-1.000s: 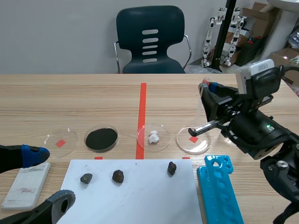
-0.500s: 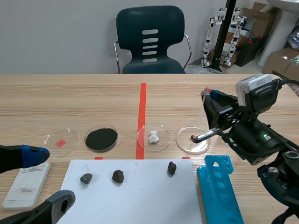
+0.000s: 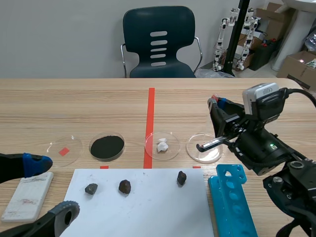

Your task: Draw acid from the petri dish

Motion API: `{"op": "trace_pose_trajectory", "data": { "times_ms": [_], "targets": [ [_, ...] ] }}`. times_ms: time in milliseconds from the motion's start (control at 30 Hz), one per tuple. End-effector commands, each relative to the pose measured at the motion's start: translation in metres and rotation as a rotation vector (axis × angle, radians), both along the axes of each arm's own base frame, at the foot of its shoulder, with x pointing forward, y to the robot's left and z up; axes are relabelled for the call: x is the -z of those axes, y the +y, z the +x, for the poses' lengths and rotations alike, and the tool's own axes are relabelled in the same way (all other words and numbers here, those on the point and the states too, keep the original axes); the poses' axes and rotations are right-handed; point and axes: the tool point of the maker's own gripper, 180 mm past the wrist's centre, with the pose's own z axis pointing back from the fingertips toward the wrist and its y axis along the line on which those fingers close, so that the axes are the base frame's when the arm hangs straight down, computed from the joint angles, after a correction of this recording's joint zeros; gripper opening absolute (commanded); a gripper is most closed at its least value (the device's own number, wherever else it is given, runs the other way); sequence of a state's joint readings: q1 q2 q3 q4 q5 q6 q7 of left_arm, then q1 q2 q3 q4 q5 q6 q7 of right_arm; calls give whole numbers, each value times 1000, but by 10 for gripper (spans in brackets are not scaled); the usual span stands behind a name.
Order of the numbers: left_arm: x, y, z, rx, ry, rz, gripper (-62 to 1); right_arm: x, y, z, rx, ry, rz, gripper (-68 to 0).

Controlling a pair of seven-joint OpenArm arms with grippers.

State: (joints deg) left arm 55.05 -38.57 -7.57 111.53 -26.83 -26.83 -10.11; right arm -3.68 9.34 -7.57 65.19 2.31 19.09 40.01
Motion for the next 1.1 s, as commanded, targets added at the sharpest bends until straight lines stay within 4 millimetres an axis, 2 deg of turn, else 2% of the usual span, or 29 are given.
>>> {"op": "trace_pose_trajectory", "data": {
  "times_ms": [0, 333, 1067],
  "targets": [
    [-8, -2, 3, -5, -21, -27, -84, -8, -1, 4, 6, -28, 19, -667],
    [-8, -2, 3, -5, -21, -27, -84, 10, 1, 0, 11, 19, 28, -667],
    [-8, -2, 3, -5, -21, -27, -84, 15, 1, 0, 10, 37, 13, -667]
  ]
}}
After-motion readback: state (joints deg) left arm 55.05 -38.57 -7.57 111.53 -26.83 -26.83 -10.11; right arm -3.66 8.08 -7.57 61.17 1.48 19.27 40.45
